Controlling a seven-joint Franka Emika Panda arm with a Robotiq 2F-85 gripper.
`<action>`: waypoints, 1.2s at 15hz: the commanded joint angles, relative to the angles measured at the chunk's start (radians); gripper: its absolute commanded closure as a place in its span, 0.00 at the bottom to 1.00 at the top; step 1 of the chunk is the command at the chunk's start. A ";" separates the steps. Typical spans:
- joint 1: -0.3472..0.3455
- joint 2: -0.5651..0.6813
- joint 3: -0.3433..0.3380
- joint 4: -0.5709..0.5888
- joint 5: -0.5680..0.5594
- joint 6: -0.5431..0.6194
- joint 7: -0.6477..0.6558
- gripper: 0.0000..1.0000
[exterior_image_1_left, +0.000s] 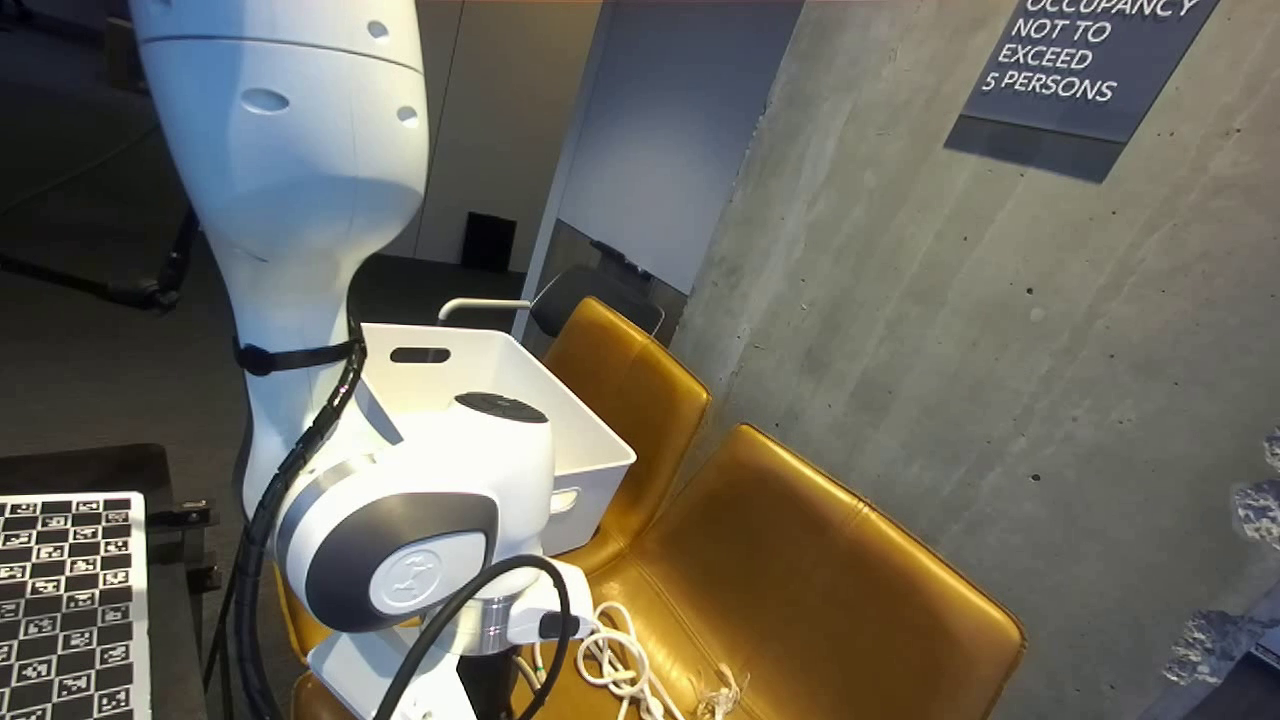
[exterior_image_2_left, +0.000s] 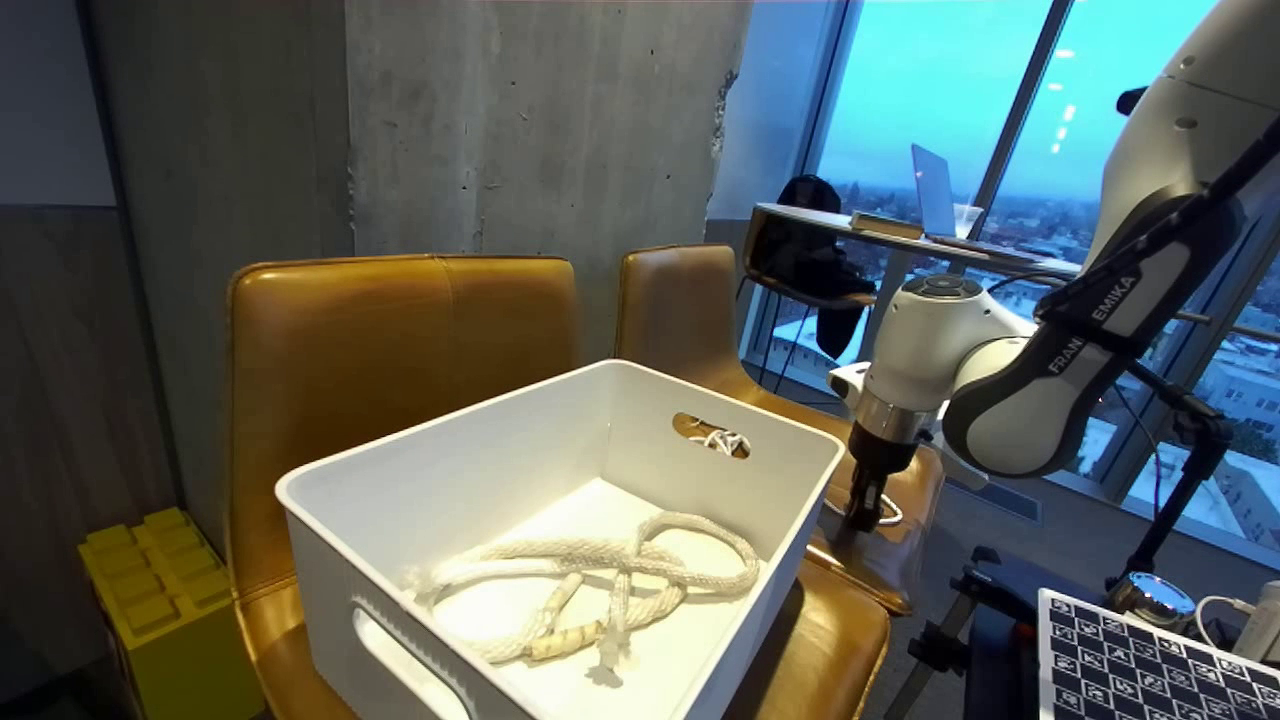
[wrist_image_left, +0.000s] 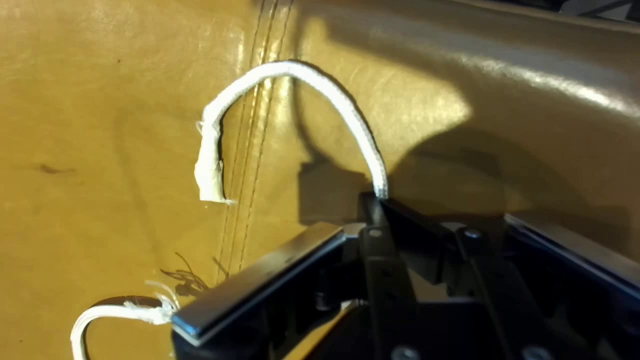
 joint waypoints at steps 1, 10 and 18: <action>-0.010 0.020 0.008 0.004 0.022 0.021 -0.017 0.99; -0.006 -0.308 0.060 -0.042 0.054 -0.126 -0.040 0.99; 0.040 -0.594 0.203 -0.030 0.172 -0.326 -0.026 0.99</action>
